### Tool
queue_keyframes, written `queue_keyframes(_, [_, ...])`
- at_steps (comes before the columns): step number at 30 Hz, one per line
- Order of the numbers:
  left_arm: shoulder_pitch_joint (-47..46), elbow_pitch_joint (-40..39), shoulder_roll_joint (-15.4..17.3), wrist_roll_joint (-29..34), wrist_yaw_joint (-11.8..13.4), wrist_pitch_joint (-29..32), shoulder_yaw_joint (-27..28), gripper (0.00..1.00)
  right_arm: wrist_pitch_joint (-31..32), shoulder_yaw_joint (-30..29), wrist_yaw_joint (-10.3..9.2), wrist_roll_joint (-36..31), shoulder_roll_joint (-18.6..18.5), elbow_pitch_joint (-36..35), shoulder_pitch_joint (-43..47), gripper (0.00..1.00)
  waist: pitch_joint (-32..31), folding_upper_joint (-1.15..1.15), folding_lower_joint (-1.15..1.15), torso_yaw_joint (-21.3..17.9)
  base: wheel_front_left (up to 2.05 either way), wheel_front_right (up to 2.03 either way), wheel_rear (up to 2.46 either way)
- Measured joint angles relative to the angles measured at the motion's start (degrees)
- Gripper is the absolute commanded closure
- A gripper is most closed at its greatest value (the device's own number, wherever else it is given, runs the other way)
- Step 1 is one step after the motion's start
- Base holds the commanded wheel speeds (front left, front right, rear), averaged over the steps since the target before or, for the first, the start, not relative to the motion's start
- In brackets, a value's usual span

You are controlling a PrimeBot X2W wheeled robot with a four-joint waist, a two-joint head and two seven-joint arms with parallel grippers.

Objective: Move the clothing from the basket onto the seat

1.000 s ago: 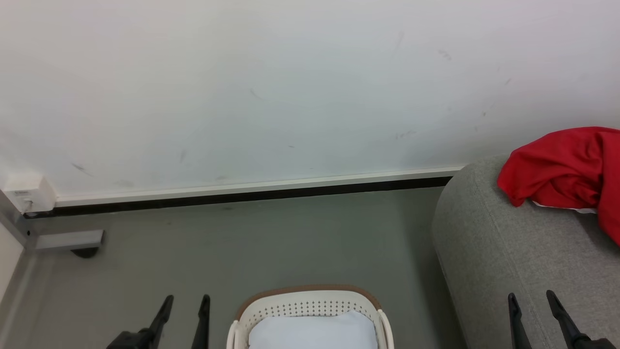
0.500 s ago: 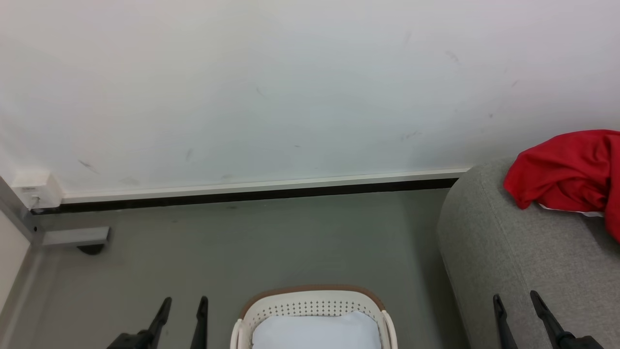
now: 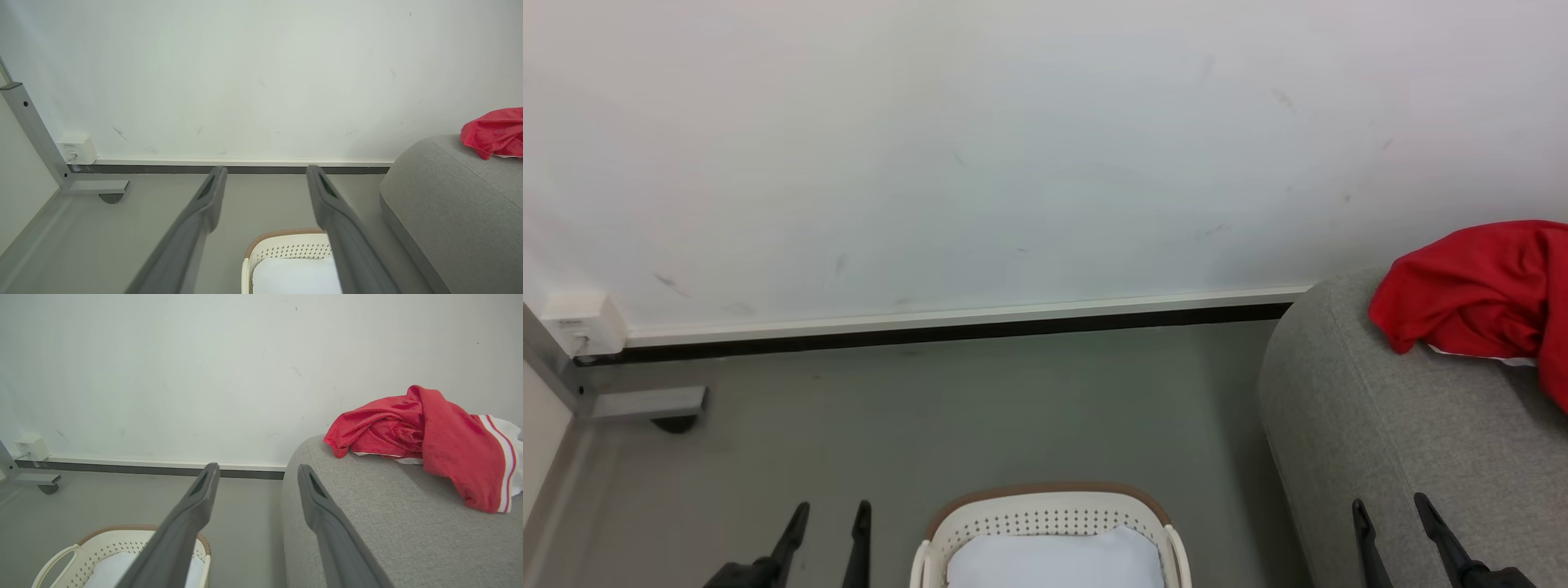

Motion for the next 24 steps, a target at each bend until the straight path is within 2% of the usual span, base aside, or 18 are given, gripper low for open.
queue_keyframes(24, [-0.13,0.42,-1.33,1.75,-1.64,0.0,1.79,0.0,0.0,-0.31,0.0,0.0,-0.01,-0.48,0.02,0.0,0.05,0.0,0.0,-0.08,0.0,0.0,0.0])
